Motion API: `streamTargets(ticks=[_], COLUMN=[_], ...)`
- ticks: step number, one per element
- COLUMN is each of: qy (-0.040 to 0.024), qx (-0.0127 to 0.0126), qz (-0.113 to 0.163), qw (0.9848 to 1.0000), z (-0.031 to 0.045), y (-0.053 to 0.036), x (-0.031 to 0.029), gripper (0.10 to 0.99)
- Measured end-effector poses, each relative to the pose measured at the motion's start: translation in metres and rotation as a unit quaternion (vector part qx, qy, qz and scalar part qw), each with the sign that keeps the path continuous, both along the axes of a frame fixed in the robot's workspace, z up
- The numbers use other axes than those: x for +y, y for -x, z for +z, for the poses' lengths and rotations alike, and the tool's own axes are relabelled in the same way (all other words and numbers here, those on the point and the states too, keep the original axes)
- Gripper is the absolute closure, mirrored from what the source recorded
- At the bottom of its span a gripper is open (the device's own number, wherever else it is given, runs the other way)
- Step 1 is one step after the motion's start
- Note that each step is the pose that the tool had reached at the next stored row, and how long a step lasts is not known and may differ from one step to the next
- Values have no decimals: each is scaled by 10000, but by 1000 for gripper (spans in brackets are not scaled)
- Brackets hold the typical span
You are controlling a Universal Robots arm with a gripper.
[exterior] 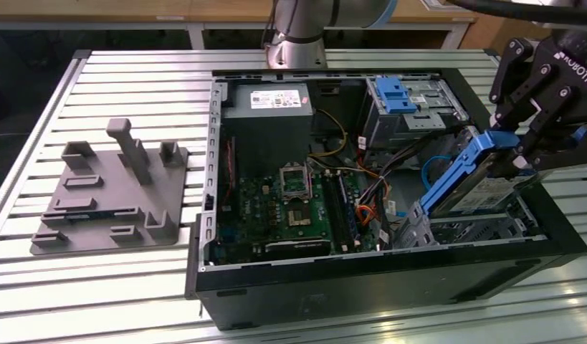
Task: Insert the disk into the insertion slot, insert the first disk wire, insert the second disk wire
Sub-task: 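Insert the disk into the insertion slot, then insert the first disk wire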
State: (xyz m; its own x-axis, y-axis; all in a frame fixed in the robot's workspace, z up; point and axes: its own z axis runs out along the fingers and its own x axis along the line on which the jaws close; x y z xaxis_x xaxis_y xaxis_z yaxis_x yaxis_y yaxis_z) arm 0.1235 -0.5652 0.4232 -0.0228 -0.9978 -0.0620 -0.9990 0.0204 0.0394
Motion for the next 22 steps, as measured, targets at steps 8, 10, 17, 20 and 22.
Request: streamTargets(ticks=[8, 10, 17, 20, 22], qy=[0, 0, 2, 2, 6], qx=[0, 0, 0, 0, 0], qz=[2, 3, 3, 3, 3], qw=[10000, 10000, 10000, 10000, 10000], z=[-145, -174, -182, -182, -182], y=[0, 0, 0, 0, 0], x=[-3, -3, -3, -3, -3], gripper=[725, 714, 529, 529, 529])
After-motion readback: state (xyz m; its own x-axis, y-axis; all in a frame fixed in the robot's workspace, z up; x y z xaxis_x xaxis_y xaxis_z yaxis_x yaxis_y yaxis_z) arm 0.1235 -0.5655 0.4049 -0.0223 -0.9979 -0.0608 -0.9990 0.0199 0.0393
